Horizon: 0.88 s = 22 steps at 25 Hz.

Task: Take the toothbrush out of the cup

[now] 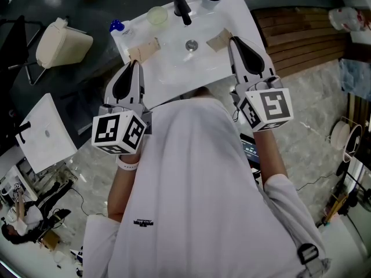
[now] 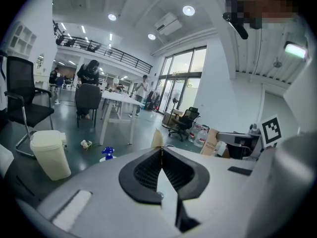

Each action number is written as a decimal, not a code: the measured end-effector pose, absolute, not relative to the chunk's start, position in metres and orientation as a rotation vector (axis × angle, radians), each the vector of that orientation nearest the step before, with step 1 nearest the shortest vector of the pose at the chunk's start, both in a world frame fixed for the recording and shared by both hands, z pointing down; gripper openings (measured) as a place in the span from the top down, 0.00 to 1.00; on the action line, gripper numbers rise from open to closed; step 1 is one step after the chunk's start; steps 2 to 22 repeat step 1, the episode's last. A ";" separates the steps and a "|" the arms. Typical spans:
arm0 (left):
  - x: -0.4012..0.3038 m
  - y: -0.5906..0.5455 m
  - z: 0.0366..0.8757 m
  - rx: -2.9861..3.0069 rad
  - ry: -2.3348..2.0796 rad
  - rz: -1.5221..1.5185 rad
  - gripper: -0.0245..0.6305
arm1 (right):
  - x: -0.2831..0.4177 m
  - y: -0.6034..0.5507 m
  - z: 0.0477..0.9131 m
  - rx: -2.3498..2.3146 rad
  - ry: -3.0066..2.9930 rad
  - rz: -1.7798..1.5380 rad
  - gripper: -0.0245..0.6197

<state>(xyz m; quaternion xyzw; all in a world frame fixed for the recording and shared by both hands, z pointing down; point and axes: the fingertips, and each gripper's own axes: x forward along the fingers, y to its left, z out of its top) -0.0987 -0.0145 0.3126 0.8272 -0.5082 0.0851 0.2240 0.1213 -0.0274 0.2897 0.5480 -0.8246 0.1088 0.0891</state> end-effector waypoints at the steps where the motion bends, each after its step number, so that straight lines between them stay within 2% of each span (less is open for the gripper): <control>1: -0.098 -0.014 0.313 2.283 -1.401 0.235 0.95 | 0.121 -0.026 0.290 1.630 -2.453 0.324 0.94; 22: -0.098 -0.014 0.313 2.283 -1.401 0.235 0.95 | 0.121 -0.026 0.290 1.630 -2.453 0.324 0.94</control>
